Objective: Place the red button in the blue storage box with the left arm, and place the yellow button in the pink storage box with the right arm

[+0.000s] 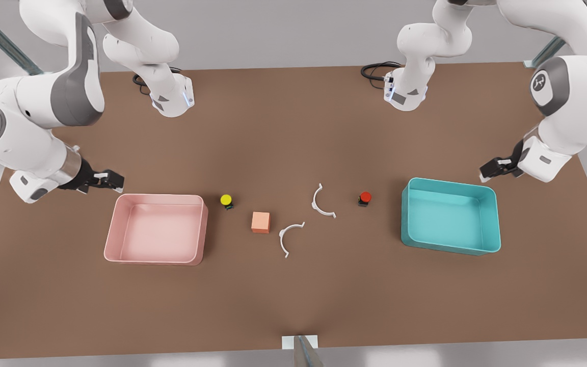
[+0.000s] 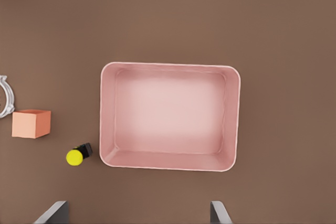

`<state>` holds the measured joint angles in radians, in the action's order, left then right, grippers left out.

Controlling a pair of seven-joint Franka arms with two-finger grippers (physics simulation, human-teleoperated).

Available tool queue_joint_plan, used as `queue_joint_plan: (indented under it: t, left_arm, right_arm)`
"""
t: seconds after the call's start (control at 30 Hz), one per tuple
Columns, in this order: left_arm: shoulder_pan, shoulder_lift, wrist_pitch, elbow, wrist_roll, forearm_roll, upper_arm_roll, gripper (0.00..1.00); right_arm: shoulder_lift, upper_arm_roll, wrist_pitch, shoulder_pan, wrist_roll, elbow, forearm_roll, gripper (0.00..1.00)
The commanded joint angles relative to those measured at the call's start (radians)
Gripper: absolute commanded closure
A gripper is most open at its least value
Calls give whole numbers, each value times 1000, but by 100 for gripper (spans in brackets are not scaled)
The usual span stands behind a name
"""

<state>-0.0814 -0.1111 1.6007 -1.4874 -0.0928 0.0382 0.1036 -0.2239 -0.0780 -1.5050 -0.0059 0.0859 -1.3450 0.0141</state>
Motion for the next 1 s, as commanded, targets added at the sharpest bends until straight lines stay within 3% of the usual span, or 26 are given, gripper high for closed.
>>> queue_joint_plan:
  t: [0.0, 0.07, 0.1, 0.13, 0.17, 0.2, 0.33, 0.67, 0.8, 0.97]
  left_arm:
    - [-6, -1, 10, -1, 252, -1, -1, 0]
    - [-164, -55, 19, 1, 183, 0, -1, 0]
    - [-231, -84, 71, -19, 43, 6, -2, 0]
    - [-300, -68, 210, -143, -65, 6, -1, 0]
    - [-325, -61, 387, -273, -93, 6, -1, 0]
    - [-324, -29, 527, -402, -94, 6, -1, 0]
    - [-350, 30, 920, -744, -97, 6, -1, 0]
    - [-468, -151, 1085, -769, -216, 26, -2, 0]
    - [-491, -208, 1085, -769, -240, 28, -2, 0]
    - [-483, -269, 1085, -766, -240, 28, -1, 0]
  right_arm:
    - [-49, 0, 14, -3, -1, 49, -2, 0]
    - [-57, -2, -69, 46, 34, 40, -14, 0]
    - [-63, -89, -182, 63, 223, -53, -16, 0]
    - [-55, -201, -398, 64, 381, -271, -31, 0]
    - [-133, -276, -566, 96, 542, -361, -152, 0]
    - [-252, -284, -564, 124, 549, -301, -189, 0]
    - [-264, -282, -574, 141, 618, -302, -206, 0]
    - [-338, -259, -753, 162, 755, -371, -281, 0]
    - [-224, -267, -830, 161, 752, -551, -279, 0]
    - [-207, -298, -837, 156, 769, -602, -273, 0]
